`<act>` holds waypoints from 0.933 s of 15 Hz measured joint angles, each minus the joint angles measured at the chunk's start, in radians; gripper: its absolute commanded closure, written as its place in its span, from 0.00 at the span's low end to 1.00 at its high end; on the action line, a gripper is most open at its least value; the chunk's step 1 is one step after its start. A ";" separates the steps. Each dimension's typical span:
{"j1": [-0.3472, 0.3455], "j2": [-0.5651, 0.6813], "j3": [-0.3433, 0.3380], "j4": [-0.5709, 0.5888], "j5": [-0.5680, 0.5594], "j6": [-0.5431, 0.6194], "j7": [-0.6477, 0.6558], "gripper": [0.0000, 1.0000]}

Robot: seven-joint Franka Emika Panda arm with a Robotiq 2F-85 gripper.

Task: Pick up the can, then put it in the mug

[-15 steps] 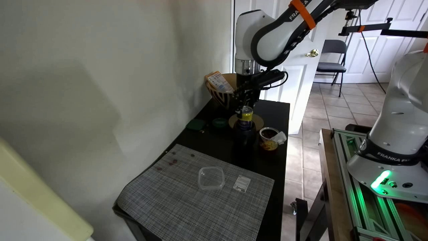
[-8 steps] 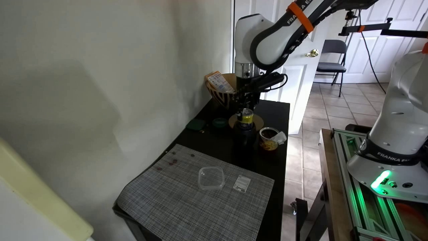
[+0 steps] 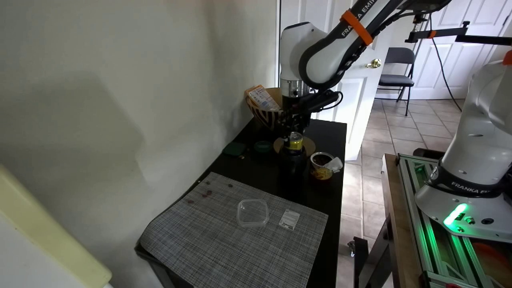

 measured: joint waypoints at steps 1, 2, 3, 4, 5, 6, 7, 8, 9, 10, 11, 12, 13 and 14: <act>0.000 0.002 0.000 0.000 0.000 0.000 0.001 0.11; 0.000 0.004 -0.001 0.000 -0.001 0.000 0.003 0.09; 0.000 0.004 -0.002 0.000 -0.001 0.000 0.003 0.08; 0.000 0.004 -0.002 0.002 -0.001 0.000 0.005 0.03; 0.000 0.004 -0.002 0.003 -0.001 0.000 0.006 0.00; 0.000 0.003 -0.002 0.005 -0.001 0.000 0.007 0.00; 0.000 0.002 -0.002 0.006 -0.001 0.000 0.007 0.00; 0.000 0.000 -0.003 0.008 -0.001 0.000 0.008 0.00; 0.000 -0.004 -0.004 0.010 -0.001 0.000 0.008 0.00; 0.000 -0.014 -0.005 0.012 -0.001 0.000 0.008 0.00; 0.000 -0.031 -0.005 0.013 -0.001 -0.001 0.007 0.00; 0.000 -0.056 -0.005 0.014 0.000 -0.007 0.005 0.00; 0.000 -0.090 -0.005 0.014 0.000 -0.021 -0.003 0.00; 0.000 -0.129 -0.005 0.015 0.002 -0.042 -0.021 0.00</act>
